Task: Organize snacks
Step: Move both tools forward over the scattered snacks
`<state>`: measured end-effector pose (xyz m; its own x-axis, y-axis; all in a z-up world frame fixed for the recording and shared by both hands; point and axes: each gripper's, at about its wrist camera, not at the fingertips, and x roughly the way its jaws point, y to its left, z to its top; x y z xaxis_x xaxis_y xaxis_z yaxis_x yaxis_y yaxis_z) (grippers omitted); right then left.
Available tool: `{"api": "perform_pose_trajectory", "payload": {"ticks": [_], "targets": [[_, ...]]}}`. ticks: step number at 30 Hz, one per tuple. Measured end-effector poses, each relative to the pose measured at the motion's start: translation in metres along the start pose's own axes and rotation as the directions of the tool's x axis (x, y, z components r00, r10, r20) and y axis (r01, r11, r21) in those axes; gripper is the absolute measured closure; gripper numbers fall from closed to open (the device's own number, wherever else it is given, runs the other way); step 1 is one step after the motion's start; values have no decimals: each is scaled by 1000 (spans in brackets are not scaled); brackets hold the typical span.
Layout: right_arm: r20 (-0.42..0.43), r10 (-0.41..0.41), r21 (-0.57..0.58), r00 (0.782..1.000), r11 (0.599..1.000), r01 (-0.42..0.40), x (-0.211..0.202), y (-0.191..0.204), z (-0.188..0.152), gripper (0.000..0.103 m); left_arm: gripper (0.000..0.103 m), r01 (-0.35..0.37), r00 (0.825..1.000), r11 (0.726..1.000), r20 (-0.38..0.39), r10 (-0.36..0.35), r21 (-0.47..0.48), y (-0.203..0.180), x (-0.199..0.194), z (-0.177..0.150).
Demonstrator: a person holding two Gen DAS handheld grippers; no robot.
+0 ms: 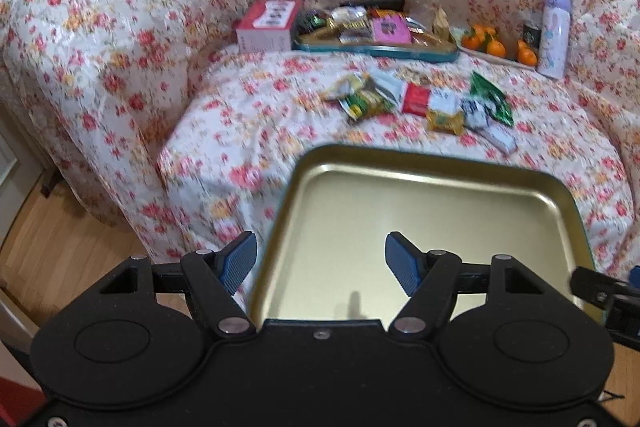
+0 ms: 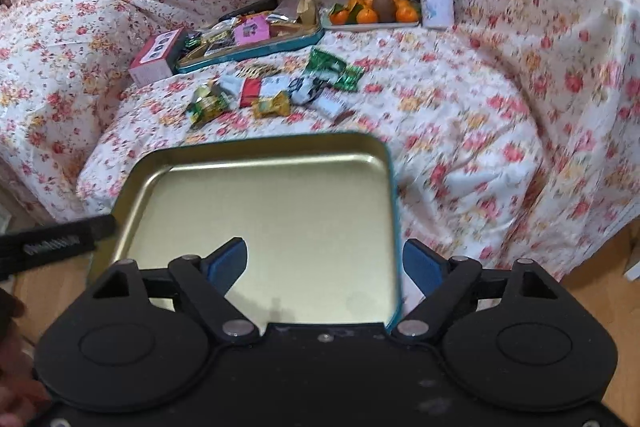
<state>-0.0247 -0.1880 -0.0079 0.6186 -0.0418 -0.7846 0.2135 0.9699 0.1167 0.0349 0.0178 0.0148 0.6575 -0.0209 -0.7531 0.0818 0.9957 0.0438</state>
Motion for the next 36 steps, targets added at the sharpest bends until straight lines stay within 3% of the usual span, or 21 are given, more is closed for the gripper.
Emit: {"api": "perform_pose_trajectory", "payload": {"ticks": [4,13,22,30,33,36], "targets": [[30,-11,14,999,1000,11,3,-5,16,14,31,-15,1000,1000,11,15,4,5,6,16],[-5,-18,-5,1000,1000,18,31,-14,56,13,31,11,1000,1000,-26,-11,2,6,41,48],[-56,-26,-69,998,997,22,82,-12,105,14,31,27,1000,999,-9,-26,44,-2,76,86],[-99,-18,-33,995,999,14,134,-17,144,14,31,8,1000,999,-23,-7,51,-2,117,116],[-60,-10,-44,998,999,7,147,-19,158,15,31,20,999,999,-34,-19,29,-1,131,125],[23,-50,-67,999,996,51,154,-18,169,13,31,16,999,1000,-41,-15,23,-1,143,130]]}}
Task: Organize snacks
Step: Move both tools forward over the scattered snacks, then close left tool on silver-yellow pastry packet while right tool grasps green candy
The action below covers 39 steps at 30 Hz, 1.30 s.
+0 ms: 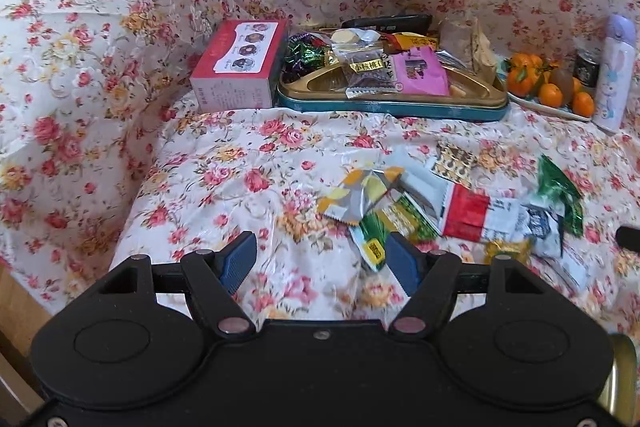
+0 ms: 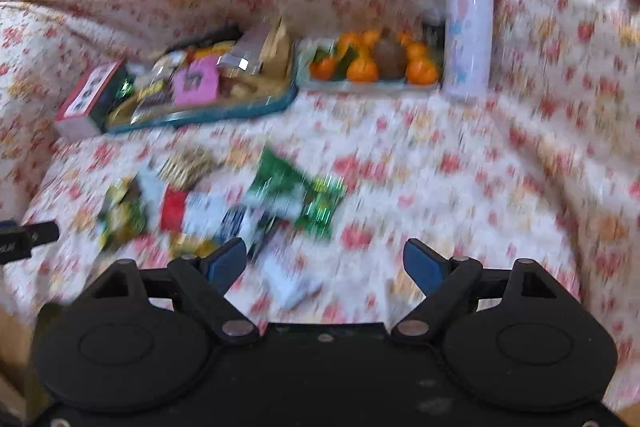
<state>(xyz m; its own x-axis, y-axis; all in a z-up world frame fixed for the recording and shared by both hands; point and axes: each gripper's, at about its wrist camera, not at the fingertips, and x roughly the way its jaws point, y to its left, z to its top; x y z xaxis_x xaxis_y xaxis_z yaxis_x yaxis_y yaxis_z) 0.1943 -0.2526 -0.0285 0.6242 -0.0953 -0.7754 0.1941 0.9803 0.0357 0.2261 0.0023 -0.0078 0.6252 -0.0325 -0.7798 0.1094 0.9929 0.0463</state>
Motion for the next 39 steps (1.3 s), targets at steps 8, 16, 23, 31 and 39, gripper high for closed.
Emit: {"api": "perform_pose_trajectory", "payload": {"ticks": [8,16,23,31,39], "targets": [[2,7,6,1000,1000,-8,39,-1,33,14,31,1,1000,999,-32,0,38,-8,29,11],[-102,89,-15,991,996,-91,79,20,44,20,31,36,998,999,-48,-35,31,-5,47,21],[-166,85,26,983,996,-81,108,20,39,21,31,69,997,995,-44,-65,74,-7,53,23],[-155,112,17,982,994,-111,120,19,41,21,31,86,995,993,-63,-80,86,-10,69,26],[-144,135,4,980,991,-136,120,15,39,20,31,96,993,992,-84,-89,82,-11,86,30]]}}
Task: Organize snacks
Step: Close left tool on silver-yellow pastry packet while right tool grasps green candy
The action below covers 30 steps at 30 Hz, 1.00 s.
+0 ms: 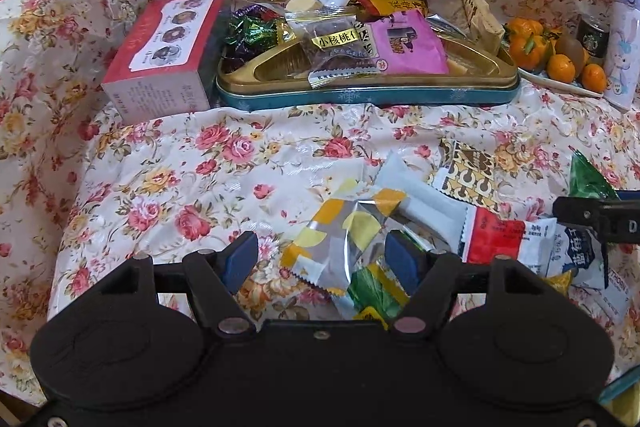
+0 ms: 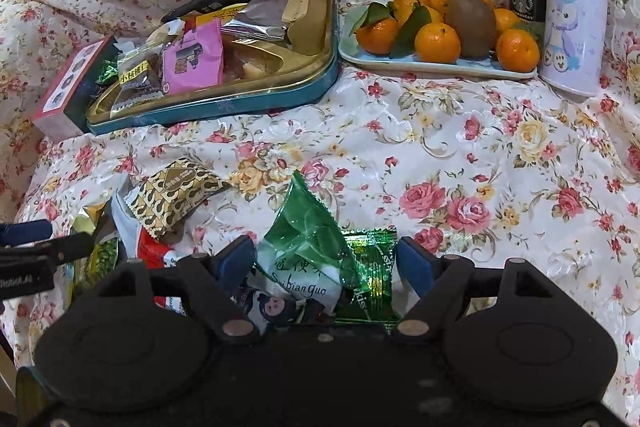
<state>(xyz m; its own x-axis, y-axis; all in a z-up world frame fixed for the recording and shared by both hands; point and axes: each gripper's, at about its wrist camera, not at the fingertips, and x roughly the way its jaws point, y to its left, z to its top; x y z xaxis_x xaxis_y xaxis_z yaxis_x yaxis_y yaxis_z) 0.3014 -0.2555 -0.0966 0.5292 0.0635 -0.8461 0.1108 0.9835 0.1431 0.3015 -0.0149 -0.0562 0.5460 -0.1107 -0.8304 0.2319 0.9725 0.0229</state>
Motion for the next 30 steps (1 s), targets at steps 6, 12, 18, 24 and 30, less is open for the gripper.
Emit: {"api": "perform_pose_trajectory", "payload": {"ticks": [6,12,18,24,30], "targets": [[20,14,-23,1000,1000,-13,-1,-2,-4,20,29,-3,999,1000,-51,3,-6,-1,24,0],[32,10,-25,999,1000,-9,-1,-1,-6,21,27,13,1000,1000,-11,-13,4,1,22,-6],[54,72,-79,996,995,-67,-9,4,-7,58,27,25,1000,1000,-9,-25,-3,2,23,-7],[98,99,-133,990,987,-86,-17,6,-8,68,27,30,999,999,-10,-30,-9,2,23,-6],[154,137,-43,979,990,-132,-38,-14,-3,65,27,31,999,999,-19,-31,-11,2,24,-5]]}}
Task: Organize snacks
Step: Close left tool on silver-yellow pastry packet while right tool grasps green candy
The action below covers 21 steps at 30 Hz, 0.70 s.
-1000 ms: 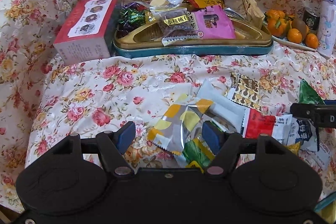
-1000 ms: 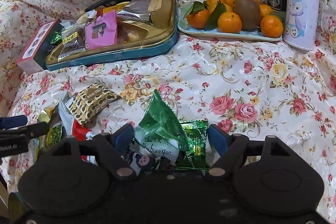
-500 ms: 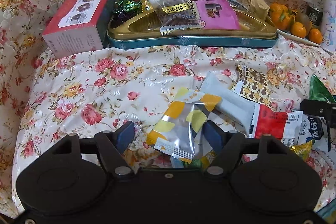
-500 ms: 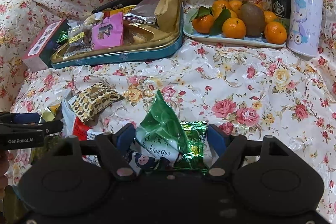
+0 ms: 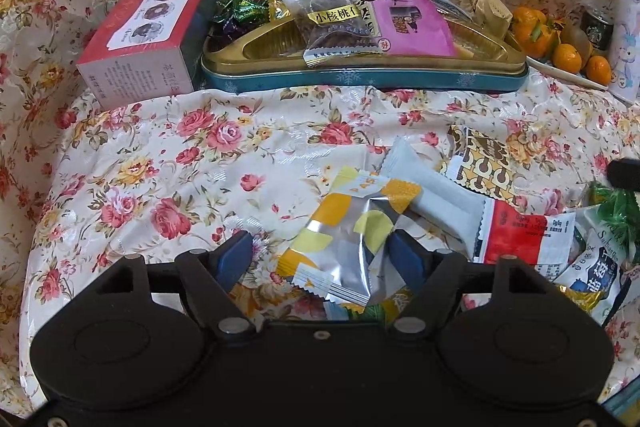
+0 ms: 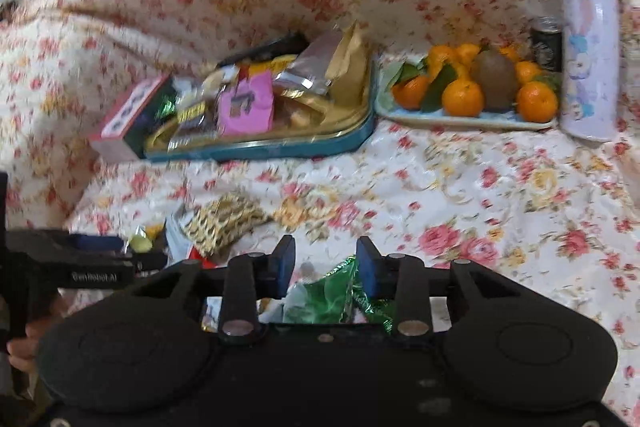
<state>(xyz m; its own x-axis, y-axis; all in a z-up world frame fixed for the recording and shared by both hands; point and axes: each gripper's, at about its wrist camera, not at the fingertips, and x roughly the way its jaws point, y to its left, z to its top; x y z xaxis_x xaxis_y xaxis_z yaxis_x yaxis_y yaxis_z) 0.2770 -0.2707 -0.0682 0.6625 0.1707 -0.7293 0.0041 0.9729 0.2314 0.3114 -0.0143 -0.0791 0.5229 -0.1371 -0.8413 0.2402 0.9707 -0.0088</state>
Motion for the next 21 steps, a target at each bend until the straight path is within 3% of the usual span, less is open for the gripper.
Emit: {"api": "perform_pose_trajectory", "payload": {"ticks": [5,13,18,21], "targets": [[-40,-13,42,999,999,15,-13,-8,1,56,27,-4,1000,1000,0,4,-3,0,1,0],[-163,32,109,986,994,-14,-10,0,-24,56,27,-3,1000,1000,0,3,-2,0,1,-1],[-152,8,119,988,993,10,3,6,-25,56,27,-3,1000,1000,-2,3,-4,-1,1,-1],[-161,-2,112,987,993,20,12,7,-23,59,34,3,1000,1000,2,-3,-11,0,1,1]]}}
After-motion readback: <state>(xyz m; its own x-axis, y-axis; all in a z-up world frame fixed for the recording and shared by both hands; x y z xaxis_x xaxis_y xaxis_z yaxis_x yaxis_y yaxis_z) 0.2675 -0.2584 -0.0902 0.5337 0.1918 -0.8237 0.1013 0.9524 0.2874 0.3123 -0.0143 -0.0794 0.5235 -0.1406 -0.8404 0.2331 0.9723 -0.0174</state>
